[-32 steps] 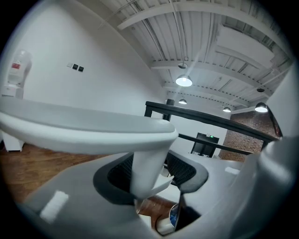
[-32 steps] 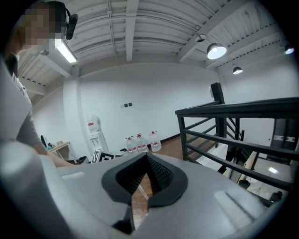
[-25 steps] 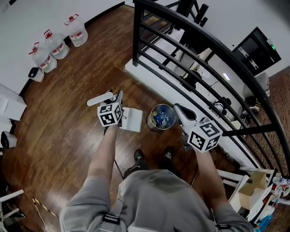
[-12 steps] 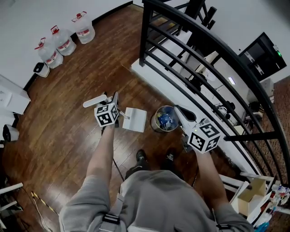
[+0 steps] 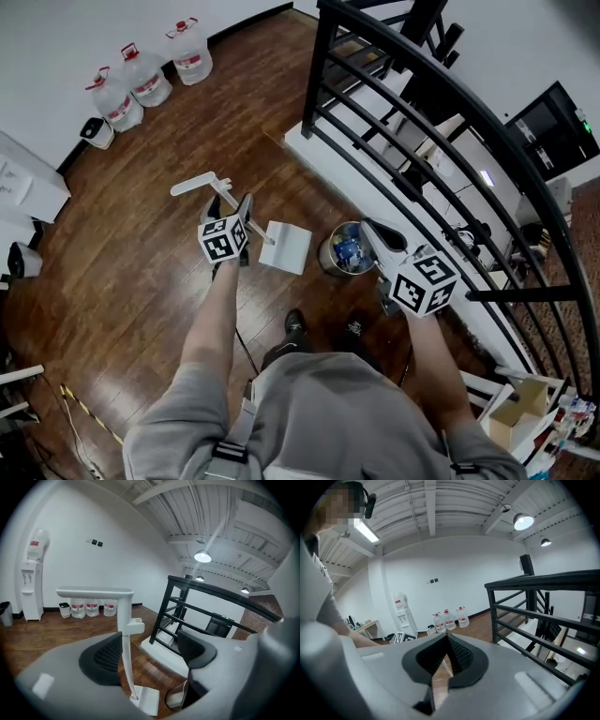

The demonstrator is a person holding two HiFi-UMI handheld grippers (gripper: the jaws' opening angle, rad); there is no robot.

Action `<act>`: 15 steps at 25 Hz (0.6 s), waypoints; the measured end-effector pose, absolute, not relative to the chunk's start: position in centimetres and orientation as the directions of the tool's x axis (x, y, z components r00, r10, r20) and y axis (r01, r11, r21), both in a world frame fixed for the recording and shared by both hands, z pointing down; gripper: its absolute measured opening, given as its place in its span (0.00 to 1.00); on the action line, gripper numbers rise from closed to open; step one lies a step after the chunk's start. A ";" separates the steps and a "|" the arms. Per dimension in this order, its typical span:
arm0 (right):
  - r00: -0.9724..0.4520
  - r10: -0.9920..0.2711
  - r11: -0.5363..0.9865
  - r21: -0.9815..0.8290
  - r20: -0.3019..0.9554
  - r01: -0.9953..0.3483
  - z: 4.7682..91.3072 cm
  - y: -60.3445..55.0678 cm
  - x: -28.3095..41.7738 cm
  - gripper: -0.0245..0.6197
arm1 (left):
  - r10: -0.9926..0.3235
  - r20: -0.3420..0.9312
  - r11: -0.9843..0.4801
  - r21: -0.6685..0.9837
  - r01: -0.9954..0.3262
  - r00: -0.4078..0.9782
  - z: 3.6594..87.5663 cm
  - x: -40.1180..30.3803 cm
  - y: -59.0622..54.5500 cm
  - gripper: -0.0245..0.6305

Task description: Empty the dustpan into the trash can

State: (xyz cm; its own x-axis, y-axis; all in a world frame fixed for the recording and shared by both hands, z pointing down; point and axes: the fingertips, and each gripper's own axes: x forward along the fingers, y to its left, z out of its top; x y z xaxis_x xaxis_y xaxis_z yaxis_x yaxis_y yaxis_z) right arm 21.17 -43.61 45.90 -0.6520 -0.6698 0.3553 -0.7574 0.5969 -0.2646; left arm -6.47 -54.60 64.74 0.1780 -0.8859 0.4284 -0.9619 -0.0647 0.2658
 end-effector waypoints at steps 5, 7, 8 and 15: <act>-0.647 -0.679 0.592 -0.261 0.347 -0.762 45.7 -43.4 21.5 0.04 | -0.866 0.466 -0.056 0.274 -0.960 0.184 65.8 -6.4 -51.9 0.60; -0.645 -0.685 0.590 -0.261 0.340 -0.764 45.6 -43.3 21.5 0.04 | -0.859 0.470 -0.069 0.283 -0.957 0.201 65.7 -5.8 -50.7 0.59; -0.644 -0.687 0.590 -0.260 0.335 -0.764 45.5 -43.3 21.5 0.04 | -0.857 0.468 -0.087 0.284 -0.955 0.217 65.3 -5.2 -50.1 0.56; -0.634 -0.717 0.587 -0.239 0.291 -0.773 44.0 -42.5 21.5 0.04 | -0.831 0.364 -0.327 0.290 -0.899 0.420 58.0 1.6 -47.5 0.18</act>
State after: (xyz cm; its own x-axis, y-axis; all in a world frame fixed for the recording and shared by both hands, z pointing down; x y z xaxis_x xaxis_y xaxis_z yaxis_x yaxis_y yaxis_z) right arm 21.45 -42.52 43.95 -0.6339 -0.7167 0.2909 -0.7734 0.5869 -0.2395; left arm 1.61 -47.51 58.04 0.4201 -0.8314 0.3638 -0.8992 -0.3272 0.2905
